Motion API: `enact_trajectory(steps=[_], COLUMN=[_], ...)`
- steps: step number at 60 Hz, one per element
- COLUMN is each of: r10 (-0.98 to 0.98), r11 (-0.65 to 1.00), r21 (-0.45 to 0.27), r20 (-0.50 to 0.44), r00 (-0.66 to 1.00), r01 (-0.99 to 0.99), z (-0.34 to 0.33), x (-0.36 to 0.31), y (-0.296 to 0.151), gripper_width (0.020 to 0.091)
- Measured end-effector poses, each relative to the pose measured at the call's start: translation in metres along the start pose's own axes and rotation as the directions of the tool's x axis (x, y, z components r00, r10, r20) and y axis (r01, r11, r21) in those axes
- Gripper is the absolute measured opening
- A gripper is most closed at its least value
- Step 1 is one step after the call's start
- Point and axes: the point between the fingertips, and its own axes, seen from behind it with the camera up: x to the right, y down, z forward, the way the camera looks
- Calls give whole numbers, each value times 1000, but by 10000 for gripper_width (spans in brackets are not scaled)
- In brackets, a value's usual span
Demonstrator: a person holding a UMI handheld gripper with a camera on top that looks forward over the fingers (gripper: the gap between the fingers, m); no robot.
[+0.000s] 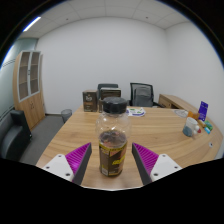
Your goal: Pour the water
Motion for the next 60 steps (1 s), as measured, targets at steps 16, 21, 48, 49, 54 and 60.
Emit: enact_trajectory(steps=[16,21,48,49,54,60], r10=[-17,-15,431,459,577,737], r11=[997,997,870,853,754,559], r21=[80,75,91,85,41,-74], r20=[-1,1,335,345,435,499], r00=[1000,1000,838,819,691,455], r01=[17,15,-484,-515,-655,-826], z=[38,37,14,11,21,36], x=[-2,-2,61,63,106,161], y=[0,0,-159,-169,-204,-232], gripper_width=[477,408,383,383,383,381])
